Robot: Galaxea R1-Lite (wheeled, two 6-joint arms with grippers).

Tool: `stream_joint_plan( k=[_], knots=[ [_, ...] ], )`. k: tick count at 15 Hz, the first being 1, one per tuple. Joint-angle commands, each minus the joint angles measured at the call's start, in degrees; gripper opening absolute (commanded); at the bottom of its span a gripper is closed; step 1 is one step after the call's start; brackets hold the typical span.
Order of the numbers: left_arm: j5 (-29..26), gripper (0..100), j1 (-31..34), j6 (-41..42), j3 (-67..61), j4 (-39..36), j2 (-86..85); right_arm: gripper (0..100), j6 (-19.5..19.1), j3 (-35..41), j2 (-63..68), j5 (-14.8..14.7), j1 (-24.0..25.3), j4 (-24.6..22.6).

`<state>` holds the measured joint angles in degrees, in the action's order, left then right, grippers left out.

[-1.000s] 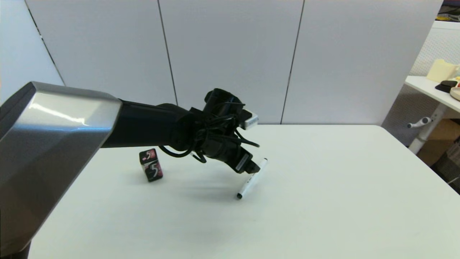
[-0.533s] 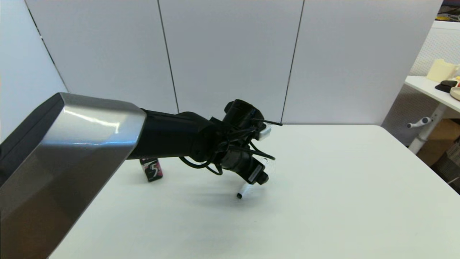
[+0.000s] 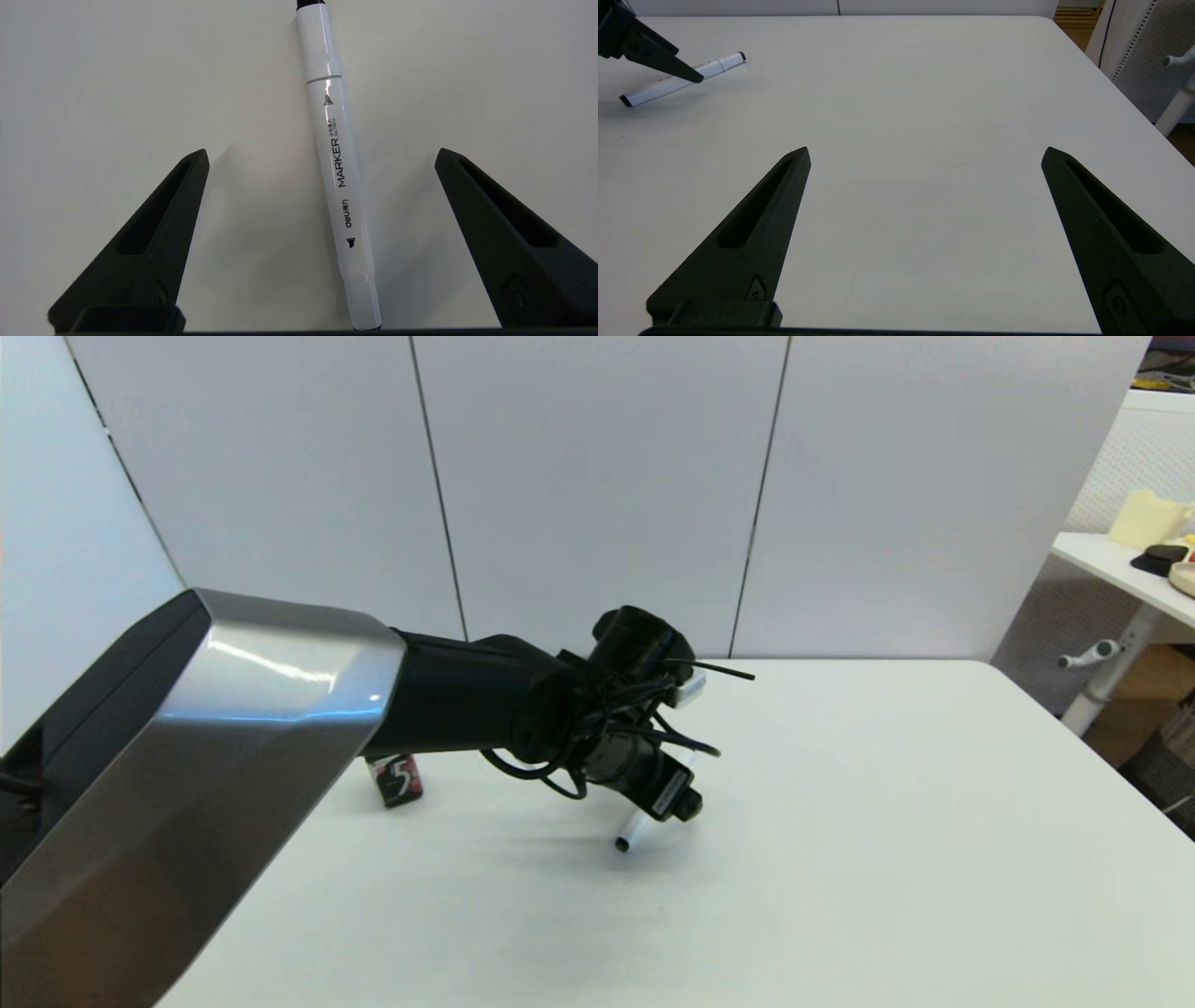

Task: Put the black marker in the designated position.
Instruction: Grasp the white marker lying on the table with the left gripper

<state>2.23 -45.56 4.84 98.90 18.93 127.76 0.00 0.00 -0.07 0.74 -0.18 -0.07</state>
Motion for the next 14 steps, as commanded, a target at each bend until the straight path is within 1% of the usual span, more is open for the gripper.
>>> stream_joint_plan(
  k=[1,14],
  knots=[
    [0.0,100,0.0,-0.3,1.1,0.1,0.5,100,0.0,0.0,0.1,0.0,0.0,0.0],
    [0.0,100,0.1,-3.7,3.1,-0.1,2.8,100,0.0,0.0,0.1,0.0,0.0,0.0]
  ],
)
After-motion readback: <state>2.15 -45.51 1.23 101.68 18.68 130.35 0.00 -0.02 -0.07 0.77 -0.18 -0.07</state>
